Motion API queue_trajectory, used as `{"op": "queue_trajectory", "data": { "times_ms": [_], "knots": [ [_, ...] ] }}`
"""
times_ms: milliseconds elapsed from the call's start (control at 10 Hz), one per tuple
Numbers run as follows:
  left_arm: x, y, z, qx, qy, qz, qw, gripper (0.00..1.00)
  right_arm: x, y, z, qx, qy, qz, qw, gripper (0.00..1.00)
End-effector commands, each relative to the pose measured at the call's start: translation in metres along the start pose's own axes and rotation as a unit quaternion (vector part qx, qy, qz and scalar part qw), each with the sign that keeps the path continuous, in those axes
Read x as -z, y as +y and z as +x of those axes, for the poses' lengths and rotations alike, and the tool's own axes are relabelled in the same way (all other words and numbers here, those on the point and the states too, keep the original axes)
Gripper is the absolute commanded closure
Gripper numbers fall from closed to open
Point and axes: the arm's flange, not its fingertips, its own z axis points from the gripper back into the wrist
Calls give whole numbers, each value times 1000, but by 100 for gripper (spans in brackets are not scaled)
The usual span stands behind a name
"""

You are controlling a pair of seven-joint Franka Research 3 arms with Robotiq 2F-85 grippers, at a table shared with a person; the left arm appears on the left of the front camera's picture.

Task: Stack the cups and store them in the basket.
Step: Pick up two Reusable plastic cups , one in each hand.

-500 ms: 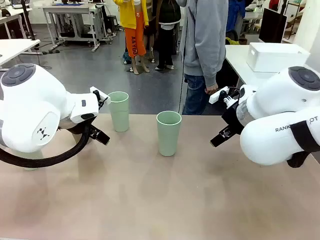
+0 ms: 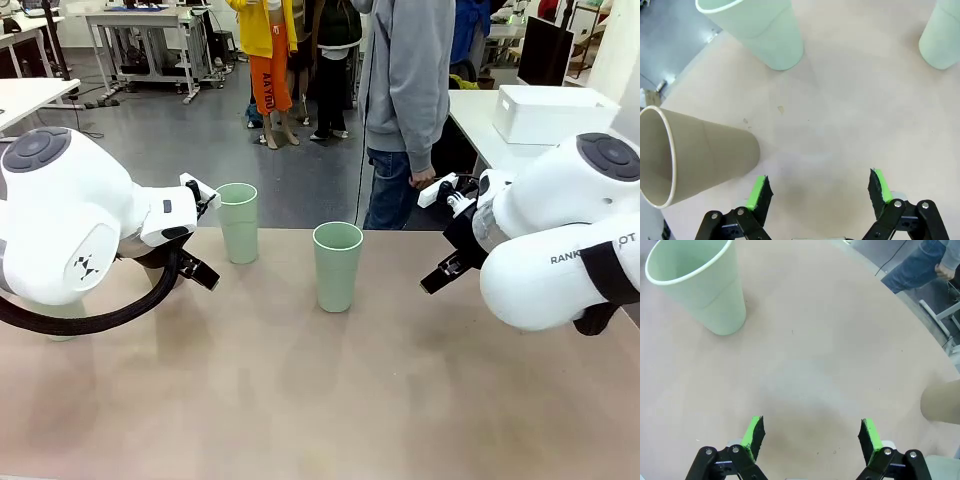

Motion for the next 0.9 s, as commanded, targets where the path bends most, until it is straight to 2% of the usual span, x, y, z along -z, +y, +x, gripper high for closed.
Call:
{"op": "queue_trajectory", "data": {
  "times_ms": [0,400,700,800],
  "knots": [
    [0,0,0,0,0,0,1000,0,0,0,0,0,0,0,1000,0],
    [0,0,0,0,0,0,1000,0,0,0,0,0,0,0,1000,0],
    [-35,58,21,-4,-10,-25,1000,0,-69,-42,26,-1,-32,3,999,0],
    [-55,75,26,11,-13,-53,998,0,-88,-56,35,-7,-36,23,999,0]
  ]
}}
